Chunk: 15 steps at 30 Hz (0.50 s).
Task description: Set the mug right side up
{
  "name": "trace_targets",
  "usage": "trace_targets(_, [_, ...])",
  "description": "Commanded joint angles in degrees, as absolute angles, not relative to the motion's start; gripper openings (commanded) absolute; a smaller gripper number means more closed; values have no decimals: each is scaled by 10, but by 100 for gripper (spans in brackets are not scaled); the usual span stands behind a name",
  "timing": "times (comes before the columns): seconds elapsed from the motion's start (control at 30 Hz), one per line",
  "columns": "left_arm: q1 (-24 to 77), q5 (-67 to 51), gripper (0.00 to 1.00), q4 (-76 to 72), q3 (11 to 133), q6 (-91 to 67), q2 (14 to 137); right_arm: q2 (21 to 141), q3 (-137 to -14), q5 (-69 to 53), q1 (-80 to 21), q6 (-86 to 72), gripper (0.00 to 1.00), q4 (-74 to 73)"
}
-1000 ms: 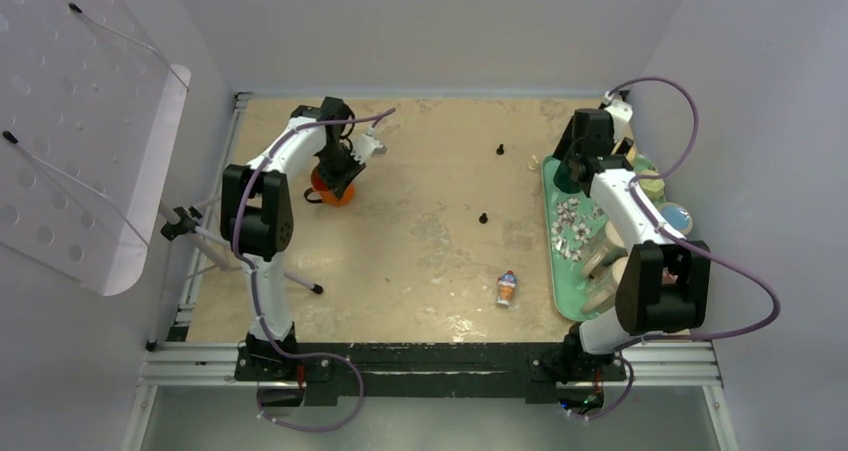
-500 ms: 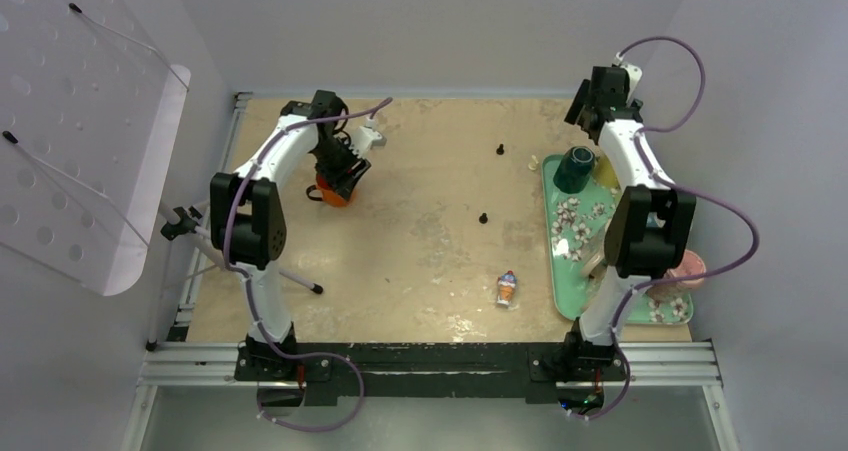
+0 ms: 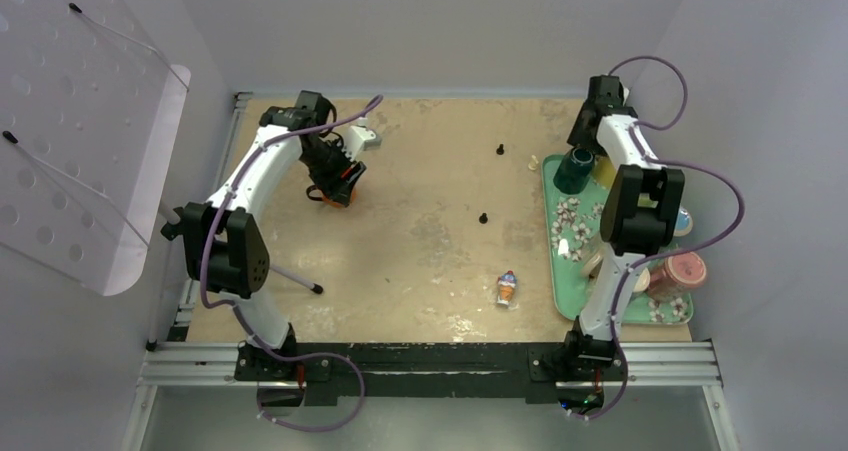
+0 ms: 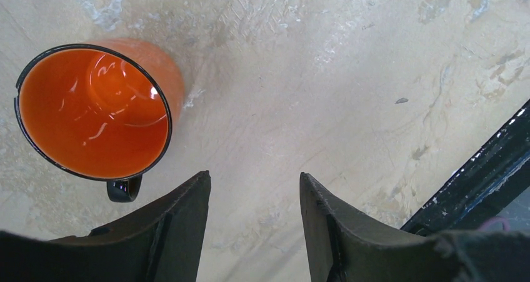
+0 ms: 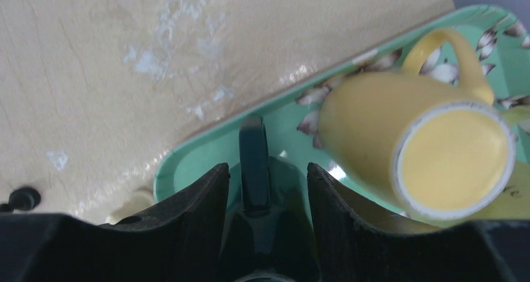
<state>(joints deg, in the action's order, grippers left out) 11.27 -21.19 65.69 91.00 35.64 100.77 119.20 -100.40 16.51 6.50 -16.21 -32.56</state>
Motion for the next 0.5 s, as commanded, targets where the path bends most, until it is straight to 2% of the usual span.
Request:
trace_targets(0.0, [110, -254, 59, 663, 911, 364, 970, 1118, -942, 133, 64, -149, 50, -324])
trace_targets(0.13, [111, -269, 59, 667, 915, 362, 963, 1070, -876, 104, 62, -149, 48, -309])
trace_targets(0.23, [111, -269, 59, 669, 916, 365, 963, 1058, -866, 100, 62, -143, 61, -318])
trace_targets(0.33, [111, -268, 59, 674, 915, 367, 966, 1090, -905, 124, 63, -127, 69, -341])
trace_targets(0.47, [112, -268, 59, 675, 913, 367, 969, 1173, -1001, 113, 62, -106, 71, -413])
